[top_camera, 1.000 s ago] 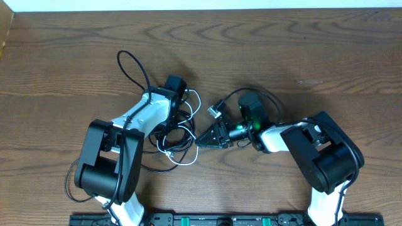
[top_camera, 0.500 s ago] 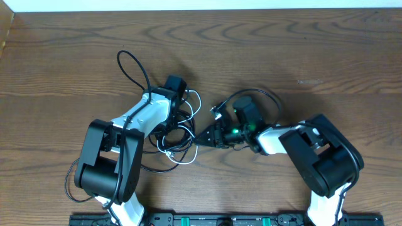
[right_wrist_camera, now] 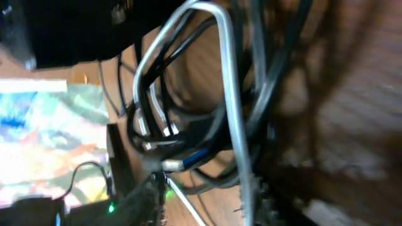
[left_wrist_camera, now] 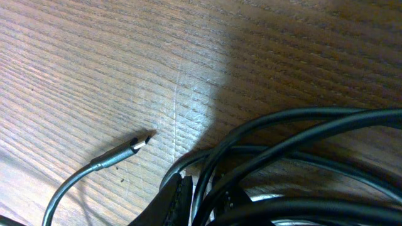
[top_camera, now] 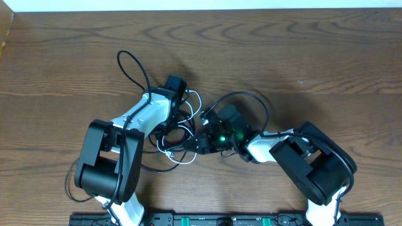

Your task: Untangle cables

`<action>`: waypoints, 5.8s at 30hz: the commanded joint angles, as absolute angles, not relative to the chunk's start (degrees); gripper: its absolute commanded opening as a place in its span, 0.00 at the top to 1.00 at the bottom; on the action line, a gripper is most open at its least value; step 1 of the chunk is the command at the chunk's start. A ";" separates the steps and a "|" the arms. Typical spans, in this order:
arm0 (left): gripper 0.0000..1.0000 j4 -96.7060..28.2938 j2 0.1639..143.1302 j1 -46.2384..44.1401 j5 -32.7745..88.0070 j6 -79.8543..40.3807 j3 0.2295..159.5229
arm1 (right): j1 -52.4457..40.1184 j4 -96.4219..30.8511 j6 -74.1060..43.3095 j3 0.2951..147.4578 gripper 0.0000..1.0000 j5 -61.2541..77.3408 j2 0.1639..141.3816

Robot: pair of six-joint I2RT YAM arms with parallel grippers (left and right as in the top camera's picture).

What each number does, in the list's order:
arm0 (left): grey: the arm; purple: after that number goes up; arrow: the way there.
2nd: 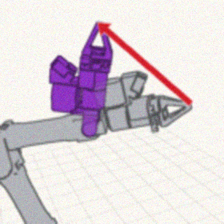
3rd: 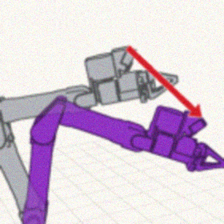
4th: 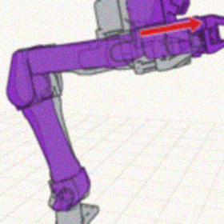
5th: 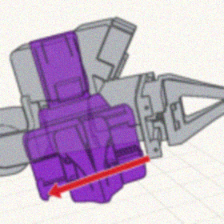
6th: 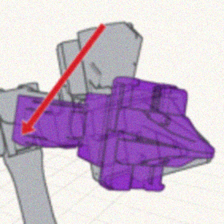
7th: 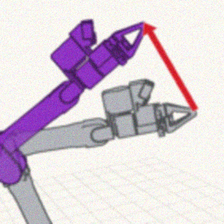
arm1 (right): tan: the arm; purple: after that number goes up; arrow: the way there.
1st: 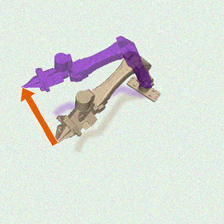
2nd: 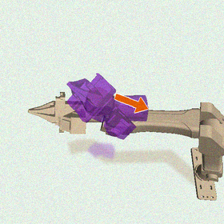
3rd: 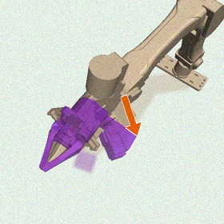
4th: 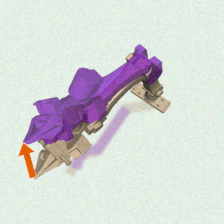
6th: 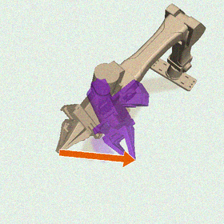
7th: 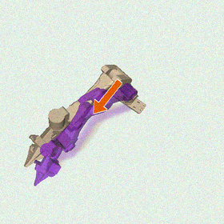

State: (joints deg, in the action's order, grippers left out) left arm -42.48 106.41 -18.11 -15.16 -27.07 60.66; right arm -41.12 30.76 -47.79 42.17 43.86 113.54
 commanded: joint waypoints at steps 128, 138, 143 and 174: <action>0.80 -42.78 109.65 -18.33 -12.01 -27.53 58.33 | 53.80 67.92 -92.42 26.59 0.98 89.32 74.08; 0.80 -42.78 109.65 -18.33 -12.01 -27.55 58.33 | 51.29 67.88 -84.18 22.96 0.98 87.79 84.27; 0.80 -42.76 109.65 -18.33 -12.01 -27.55 58.33 | 49.84 67.88 -81.21 22.92 0.98 87.48 89.41; 0.80 -42.17 109.65 -18.33 -12.01 -27.55 58.33 | 44.53 39.38 -50.33 22.92 0.01 76.27 97.73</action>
